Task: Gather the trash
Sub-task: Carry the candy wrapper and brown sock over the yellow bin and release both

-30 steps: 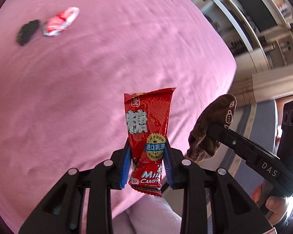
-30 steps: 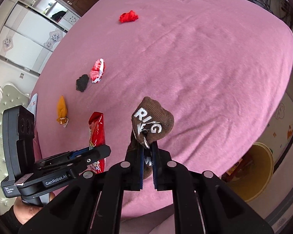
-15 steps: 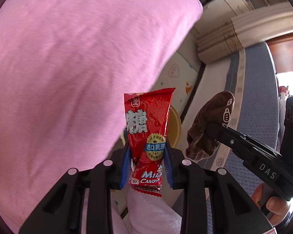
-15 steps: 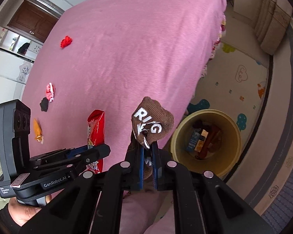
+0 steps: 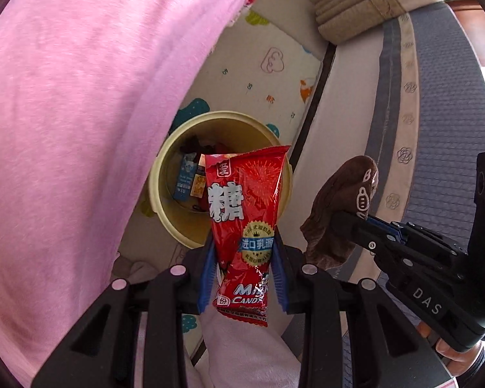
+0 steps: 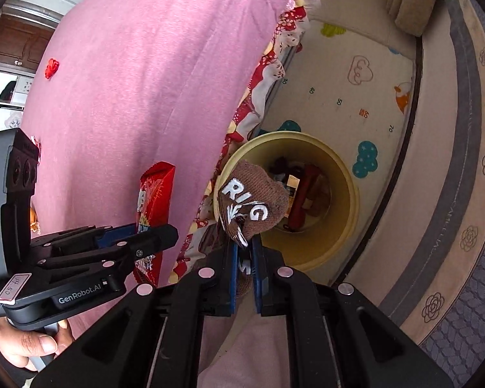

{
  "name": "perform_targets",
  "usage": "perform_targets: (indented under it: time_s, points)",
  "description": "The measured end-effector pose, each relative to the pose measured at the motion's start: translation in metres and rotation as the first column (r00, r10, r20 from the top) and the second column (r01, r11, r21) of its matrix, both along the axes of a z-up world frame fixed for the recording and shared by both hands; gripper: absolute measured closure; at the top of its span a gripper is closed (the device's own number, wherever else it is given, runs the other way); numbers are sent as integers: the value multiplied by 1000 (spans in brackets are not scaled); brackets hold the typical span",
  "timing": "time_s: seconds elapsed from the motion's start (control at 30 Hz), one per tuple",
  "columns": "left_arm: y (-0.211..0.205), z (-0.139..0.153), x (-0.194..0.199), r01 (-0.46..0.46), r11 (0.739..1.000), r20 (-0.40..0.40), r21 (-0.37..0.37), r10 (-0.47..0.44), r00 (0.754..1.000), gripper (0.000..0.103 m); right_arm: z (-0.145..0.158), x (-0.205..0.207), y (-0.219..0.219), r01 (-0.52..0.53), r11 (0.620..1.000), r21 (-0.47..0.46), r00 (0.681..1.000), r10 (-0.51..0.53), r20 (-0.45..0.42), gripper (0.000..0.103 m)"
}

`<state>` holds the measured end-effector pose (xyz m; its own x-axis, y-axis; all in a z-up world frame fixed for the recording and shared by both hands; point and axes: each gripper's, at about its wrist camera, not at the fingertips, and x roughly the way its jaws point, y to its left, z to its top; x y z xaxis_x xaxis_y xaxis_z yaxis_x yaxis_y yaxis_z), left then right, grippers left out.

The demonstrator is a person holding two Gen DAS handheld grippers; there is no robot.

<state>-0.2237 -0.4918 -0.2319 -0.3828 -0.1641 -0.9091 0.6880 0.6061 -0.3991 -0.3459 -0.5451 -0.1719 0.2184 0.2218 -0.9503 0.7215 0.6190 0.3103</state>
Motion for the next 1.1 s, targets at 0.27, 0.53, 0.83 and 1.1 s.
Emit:
perform_targets:
  time_s: [0.27,0.53,0.83,1.1]
  points:
    - [-9,-29,-10,-13,995,-12,97,14,1000,25,-15,-15,-19,13,1000,20,999,-12,-48,61]
    - [-5,-36,-5,-48,992,3,120,48,999,25,-18,-22,-22,-4,1000,16,997,5,-72,61]
    - [8,-10,10,-78,995,12,56,77,997,25,0,-4,-14,-54,998,-16,996,53,-69,61]
    - [49,28,54,-155,988,43,-21,156,987,25,37,50,13,-160,984,-74,987,157,-41,61]
